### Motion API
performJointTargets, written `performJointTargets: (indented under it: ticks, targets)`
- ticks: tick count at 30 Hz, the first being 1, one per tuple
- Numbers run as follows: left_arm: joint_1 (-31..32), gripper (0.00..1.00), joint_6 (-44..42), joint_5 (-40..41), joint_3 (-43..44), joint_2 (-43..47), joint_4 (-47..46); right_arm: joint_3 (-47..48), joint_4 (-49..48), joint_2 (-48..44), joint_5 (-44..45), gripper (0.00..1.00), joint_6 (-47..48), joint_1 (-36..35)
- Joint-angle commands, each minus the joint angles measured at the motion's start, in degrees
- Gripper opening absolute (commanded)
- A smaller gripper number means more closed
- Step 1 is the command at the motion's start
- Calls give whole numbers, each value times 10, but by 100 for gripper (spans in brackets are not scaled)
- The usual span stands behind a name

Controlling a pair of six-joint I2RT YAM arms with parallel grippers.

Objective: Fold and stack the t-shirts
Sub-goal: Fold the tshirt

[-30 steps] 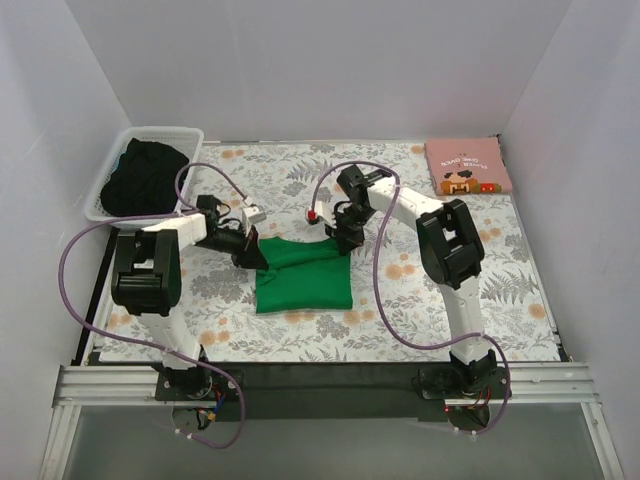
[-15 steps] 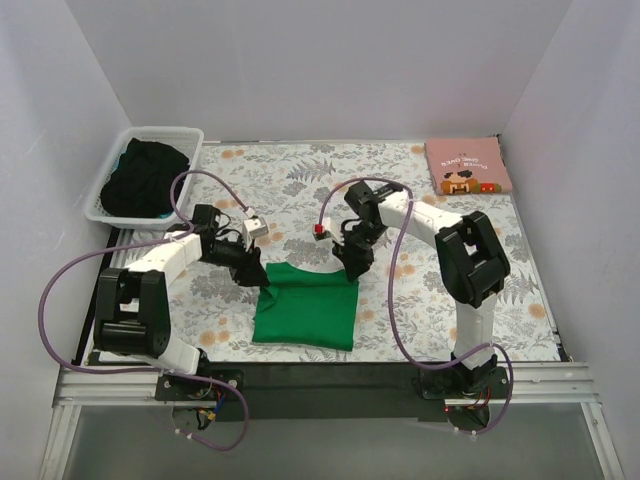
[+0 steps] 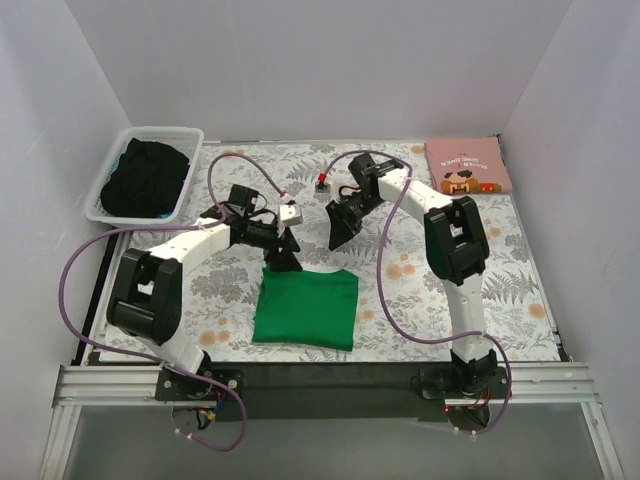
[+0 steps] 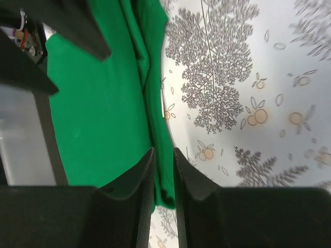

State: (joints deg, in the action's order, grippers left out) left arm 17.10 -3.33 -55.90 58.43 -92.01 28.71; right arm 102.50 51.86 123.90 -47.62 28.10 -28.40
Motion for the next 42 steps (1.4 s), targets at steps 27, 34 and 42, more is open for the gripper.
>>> performJointTargets:
  ticks: [27, 34, 42]
  targets:
    - [124, 0, -33, 54, -39, -21, -93, -33, -54, 100, -135, 16, -121, -24]
    - [130, 0, -17, 57, -57, 22, -84, -63, -53, 114, -164, 15, -112, -56]
    - [130, 0, -21, 79, -39, 32, -93, -87, -54, 139, -159, 14, -92, -68]
